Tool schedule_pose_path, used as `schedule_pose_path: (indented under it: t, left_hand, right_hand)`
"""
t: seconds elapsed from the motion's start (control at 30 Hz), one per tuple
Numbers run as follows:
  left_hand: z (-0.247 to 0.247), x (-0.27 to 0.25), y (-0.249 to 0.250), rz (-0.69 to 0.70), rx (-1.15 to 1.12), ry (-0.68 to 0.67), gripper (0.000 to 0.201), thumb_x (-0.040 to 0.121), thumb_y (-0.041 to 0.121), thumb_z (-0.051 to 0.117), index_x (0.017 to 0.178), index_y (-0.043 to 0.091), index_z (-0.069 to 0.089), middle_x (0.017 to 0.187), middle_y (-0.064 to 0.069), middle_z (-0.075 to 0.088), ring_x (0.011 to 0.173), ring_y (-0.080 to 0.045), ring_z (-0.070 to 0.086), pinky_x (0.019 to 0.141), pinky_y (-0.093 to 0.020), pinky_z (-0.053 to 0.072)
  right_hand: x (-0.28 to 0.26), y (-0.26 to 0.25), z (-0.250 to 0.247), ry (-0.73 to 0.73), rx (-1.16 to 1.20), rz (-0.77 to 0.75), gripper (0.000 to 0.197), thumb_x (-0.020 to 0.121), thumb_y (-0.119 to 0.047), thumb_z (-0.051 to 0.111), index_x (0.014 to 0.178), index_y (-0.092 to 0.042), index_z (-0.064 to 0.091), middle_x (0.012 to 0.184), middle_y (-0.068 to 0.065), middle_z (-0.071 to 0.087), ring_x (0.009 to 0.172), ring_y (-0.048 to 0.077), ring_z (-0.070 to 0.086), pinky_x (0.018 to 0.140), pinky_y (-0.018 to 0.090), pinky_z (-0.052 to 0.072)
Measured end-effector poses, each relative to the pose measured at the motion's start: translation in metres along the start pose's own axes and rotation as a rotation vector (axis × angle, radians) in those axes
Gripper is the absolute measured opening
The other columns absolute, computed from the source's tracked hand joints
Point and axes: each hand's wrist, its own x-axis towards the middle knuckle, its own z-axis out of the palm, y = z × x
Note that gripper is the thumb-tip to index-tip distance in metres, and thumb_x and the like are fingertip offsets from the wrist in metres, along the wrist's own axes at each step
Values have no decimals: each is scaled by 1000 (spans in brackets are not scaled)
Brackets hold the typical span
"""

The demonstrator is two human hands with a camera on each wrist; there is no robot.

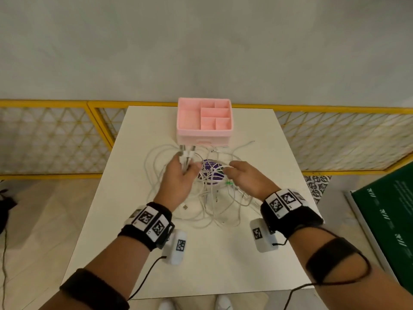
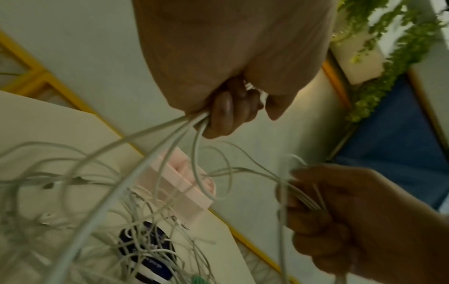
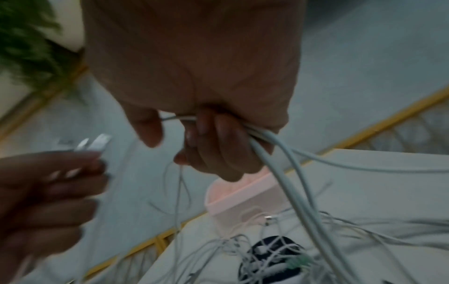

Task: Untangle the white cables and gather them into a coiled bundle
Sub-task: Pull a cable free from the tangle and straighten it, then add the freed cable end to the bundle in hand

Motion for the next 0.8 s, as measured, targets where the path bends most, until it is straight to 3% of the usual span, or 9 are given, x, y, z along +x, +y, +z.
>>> schedule_pose_path:
  t: [0.1,0.2,0.27,0.33,0.4,0.5,0.57,0.67,0.8]
  left_hand:
    - [19,-4,4,42,-8,-103,18,91,18,72,101,18,58,82,12,61,73,5,61,70,-11,44]
    - [22,-4,3,-37,-93,-182,29,83,13,80,105,10,62,86,4,64,72,-4,66,66,-22,52]
    - [15,-1,3,-23,-85,-209,28,81,11,82,99,6,61,84,0,69,74,-12,70,67,-28,55]
    - [9,2,3,-9,-51,-242,26,79,11,84,94,15,63,81,6,71,75,-8,70,70,-22,53]
    - [6,4,2,-6,21,-252,30,78,9,84,87,25,60,74,18,66,71,2,63,69,-16,48]
    - [5,6,1,11,8,-219,23,88,5,73,82,19,56,67,16,63,65,2,58,68,-18,46]
    - [2,8,5,43,-31,-159,23,93,1,66,83,17,54,66,13,62,62,7,56,64,-11,43]
    - [-1,13,9,82,-31,-91,24,94,2,64,83,19,50,71,8,54,61,9,54,64,-7,41]
    - [-4,20,4,53,-66,-42,24,95,6,64,82,18,48,69,7,50,53,6,49,56,-10,41]
  right_hand:
    - [1,-13,18,-140,-183,-57,27,102,-27,42,88,-12,59,85,0,61,78,16,56,73,33,43]
    - [-1,-22,22,-259,-91,-125,18,95,-3,42,94,-7,60,84,-11,56,68,-4,48,65,14,39]
    - [-2,-23,17,-276,3,-153,24,95,1,45,97,-15,63,96,-12,61,61,-9,50,59,5,36]
    - [-3,-21,7,-223,25,-157,21,97,-11,57,82,-22,66,91,-3,66,50,-5,47,55,12,37]
    - [-3,-17,-4,-124,53,-166,22,93,-22,69,72,-13,66,64,-5,57,48,2,41,52,21,35]
    - [-2,-13,-23,-43,166,-163,17,88,-16,74,75,-9,67,51,-12,52,45,4,40,46,18,33]
    - [0,-4,-36,-28,181,-138,22,89,-19,74,73,-8,64,48,-9,48,44,9,40,46,21,36]
    - [5,26,-50,4,39,-71,33,93,-34,69,69,-13,59,55,0,52,52,14,45,56,29,41]
    - [8,64,-48,35,-83,11,35,101,-37,53,81,-8,57,75,2,64,76,17,65,88,44,49]
